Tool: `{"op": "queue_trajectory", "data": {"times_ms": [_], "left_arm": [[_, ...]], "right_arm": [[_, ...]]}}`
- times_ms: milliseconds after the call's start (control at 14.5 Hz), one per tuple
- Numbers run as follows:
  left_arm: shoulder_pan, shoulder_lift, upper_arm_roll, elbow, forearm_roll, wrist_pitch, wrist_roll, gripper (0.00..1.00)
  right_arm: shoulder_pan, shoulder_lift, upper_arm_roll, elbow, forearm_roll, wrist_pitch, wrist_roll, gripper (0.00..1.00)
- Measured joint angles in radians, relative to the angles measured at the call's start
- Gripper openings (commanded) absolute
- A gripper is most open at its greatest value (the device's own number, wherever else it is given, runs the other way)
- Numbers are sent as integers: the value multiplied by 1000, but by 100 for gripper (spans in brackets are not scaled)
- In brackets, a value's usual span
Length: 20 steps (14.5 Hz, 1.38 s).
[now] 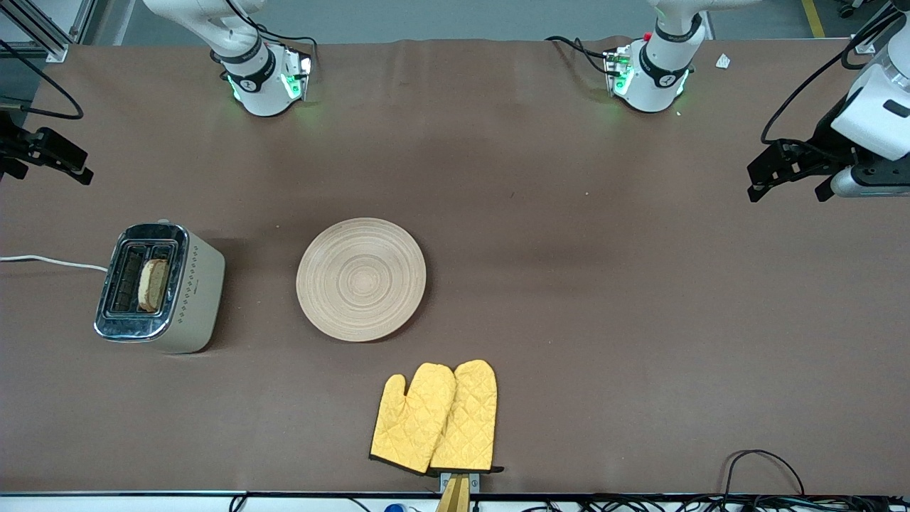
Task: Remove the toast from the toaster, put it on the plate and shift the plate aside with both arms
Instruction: 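Reach the right gripper down to the toast in the toaster slot, then grasp the toast slice with the right gripper and lift it out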
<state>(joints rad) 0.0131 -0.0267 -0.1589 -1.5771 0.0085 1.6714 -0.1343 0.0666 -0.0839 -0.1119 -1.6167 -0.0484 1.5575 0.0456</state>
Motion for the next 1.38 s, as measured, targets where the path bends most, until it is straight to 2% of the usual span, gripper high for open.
{"op": "queue_trajectory", "data": {"times_ms": [553,969,1245,1384], "left_arm": [[1,5,0,5,0,0,-9,100],[1,7,0,5,0,0,-10,100],[1,7,0,5,0,-1,-10,100],[1,7,0,5,0,-1,-10,100]], "right_arm": [[-3,26,-4,-15,3,19,0,100],[-16,239,-7,-70,3,160,0,100],[-26,272,-8,-188,3,337,0,100],[-30,289,-9,-239,3,376,0,100]]}}
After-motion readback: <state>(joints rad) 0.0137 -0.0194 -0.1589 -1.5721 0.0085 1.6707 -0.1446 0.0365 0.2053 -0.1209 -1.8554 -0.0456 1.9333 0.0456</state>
